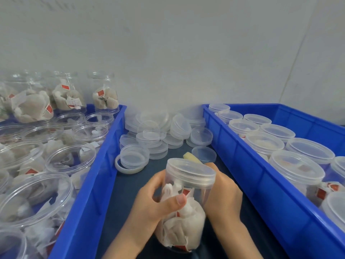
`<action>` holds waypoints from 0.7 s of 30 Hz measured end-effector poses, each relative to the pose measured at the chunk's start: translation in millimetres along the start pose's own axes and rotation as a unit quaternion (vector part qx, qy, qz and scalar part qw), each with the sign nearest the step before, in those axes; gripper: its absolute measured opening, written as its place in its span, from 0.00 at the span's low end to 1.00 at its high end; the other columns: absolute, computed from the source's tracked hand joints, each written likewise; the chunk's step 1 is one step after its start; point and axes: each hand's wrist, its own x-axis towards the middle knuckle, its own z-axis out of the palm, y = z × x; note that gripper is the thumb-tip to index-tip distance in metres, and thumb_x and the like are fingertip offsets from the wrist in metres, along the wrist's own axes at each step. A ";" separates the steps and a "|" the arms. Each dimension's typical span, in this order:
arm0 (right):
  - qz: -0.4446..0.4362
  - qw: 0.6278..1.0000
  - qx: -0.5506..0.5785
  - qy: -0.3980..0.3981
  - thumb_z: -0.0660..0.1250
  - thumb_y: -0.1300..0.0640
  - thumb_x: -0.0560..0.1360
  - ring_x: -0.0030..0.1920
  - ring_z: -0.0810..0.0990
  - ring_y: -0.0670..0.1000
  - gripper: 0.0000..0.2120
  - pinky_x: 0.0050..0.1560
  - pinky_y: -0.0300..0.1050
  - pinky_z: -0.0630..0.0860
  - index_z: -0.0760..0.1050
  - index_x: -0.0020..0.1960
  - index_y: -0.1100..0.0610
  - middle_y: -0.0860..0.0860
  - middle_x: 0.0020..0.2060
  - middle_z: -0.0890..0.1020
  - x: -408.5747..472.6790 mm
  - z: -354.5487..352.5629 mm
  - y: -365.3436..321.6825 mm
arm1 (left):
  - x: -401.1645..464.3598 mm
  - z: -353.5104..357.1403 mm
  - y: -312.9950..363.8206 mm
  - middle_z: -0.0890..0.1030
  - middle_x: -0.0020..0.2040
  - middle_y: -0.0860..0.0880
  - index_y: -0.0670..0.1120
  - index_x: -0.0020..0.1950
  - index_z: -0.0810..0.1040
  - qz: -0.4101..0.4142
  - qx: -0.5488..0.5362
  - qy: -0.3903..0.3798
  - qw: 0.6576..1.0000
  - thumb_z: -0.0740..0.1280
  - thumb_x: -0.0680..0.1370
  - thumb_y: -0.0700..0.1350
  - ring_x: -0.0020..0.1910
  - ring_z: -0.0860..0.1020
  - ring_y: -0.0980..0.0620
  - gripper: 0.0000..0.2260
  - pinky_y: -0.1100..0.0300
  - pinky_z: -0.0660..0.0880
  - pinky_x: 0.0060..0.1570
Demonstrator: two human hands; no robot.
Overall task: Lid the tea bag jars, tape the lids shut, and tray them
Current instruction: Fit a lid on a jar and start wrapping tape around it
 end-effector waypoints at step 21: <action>-0.133 0.956 0.190 -0.179 0.61 0.53 0.68 0.47 0.77 0.47 0.24 0.49 0.48 0.74 0.66 0.63 0.41 0.43 0.45 0.80 -13.2 -6.5 -12.9 | 4.6 -12.1 -9.3 0.79 0.52 0.56 0.55 0.58 0.74 0.053 0.073 0.376 0.922 0.78 0.50 0.62 0.49 0.78 0.60 0.39 0.63 0.74 0.44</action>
